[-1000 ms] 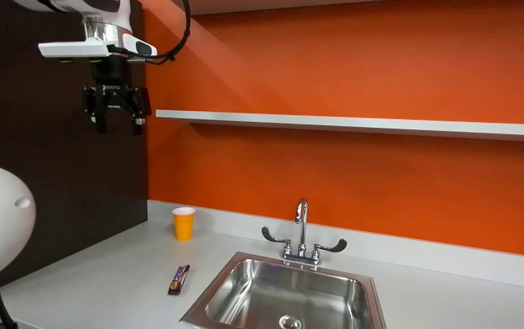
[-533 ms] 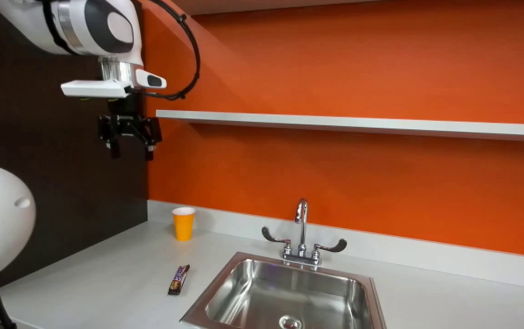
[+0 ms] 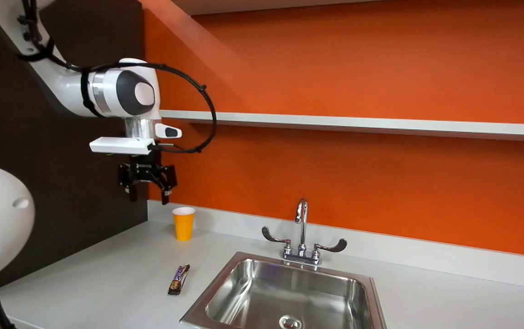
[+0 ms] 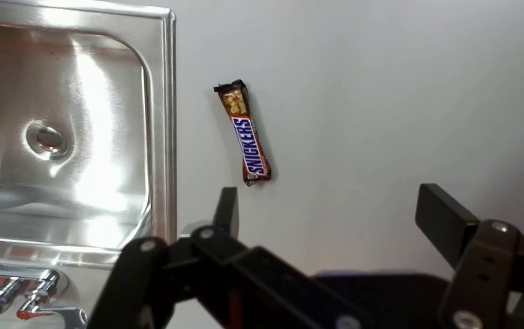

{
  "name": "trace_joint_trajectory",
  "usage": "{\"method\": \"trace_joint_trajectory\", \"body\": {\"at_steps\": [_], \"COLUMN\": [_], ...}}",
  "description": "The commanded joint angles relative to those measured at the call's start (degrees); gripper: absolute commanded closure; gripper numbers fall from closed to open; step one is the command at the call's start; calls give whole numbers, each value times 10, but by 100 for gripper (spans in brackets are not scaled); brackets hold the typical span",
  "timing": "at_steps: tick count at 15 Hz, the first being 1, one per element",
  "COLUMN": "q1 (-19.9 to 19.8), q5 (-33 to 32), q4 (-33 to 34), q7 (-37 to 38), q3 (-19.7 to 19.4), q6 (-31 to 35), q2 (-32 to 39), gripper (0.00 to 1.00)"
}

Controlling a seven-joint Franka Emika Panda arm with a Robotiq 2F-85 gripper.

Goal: Put the chocolate bar on the bottom shelf

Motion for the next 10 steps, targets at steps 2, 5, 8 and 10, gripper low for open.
{"method": "trace_joint_trajectory", "body": {"at_steps": [2, 5, 8, 10], "q1": [-15, -19, -22, -25], "q5": [-30, -27, -24, -25], "q4": [-5, -4, 3, 10], "q7": [-24, -54, -83, -103], "q3": [-16, -31, -43, -47], "q6": [77, 123, 161, 180], "q2": [80, 129, 181, 212], "gripper": [0, 0, 0, 0]}}
